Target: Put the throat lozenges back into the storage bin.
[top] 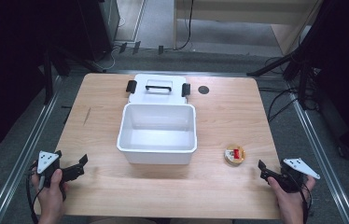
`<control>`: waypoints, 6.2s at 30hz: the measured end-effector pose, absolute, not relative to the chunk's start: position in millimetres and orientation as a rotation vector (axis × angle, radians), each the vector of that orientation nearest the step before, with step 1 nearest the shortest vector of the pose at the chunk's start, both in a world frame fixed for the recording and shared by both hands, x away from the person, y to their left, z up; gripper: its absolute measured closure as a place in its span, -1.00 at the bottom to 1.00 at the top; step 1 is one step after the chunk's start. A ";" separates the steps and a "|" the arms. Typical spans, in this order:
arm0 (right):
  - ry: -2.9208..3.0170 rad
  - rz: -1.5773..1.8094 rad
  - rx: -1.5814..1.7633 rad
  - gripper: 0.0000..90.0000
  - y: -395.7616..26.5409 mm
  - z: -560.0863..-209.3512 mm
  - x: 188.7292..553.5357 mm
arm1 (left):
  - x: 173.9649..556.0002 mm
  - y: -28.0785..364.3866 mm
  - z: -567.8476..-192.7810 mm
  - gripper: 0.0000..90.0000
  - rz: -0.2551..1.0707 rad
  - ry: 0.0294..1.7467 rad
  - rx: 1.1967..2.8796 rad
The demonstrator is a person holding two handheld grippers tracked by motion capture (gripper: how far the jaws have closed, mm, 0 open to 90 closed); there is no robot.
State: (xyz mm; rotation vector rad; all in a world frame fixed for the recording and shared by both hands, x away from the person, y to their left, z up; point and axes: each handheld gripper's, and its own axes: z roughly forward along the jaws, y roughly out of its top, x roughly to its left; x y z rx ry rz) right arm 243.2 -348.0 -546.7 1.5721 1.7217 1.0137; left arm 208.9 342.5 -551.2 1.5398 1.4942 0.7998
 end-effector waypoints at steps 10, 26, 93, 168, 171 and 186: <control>1.775 0.995 1.528 -0.71 -344.0 -546.5 242.1 | 208.7 340.2 -551.0 -1.00 0.818 1.490 1.551; 2.049 0.921 1.404 -0.71 -322.3 -509.4 256.9 | 208.5 340.8 -551.1 -1.00 0.809 1.482 1.552; 2.651 0.053 1.514 -0.73 -215.2 -496.0 360.5 | 209.3 341.0 -551.1 -1.00 0.804 1.478 1.565; 2.764 0.265 1.215 -0.54 -132.0 -364.9 375.6 | 209.7 341.2 -551.2 -1.00 0.793 1.484 1.556; 2.765 0.268 1.204 -0.54 -127.9 -363.4 376.2 | 209.9 341.8 -551.2 -1.00 0.792 1.481 1.559; 2.792 0.299 1.137 -0.54 -91.7 -354.8 376.7 | 209.9 342.3 -551.2 -1.00 0.787 1.481 1.559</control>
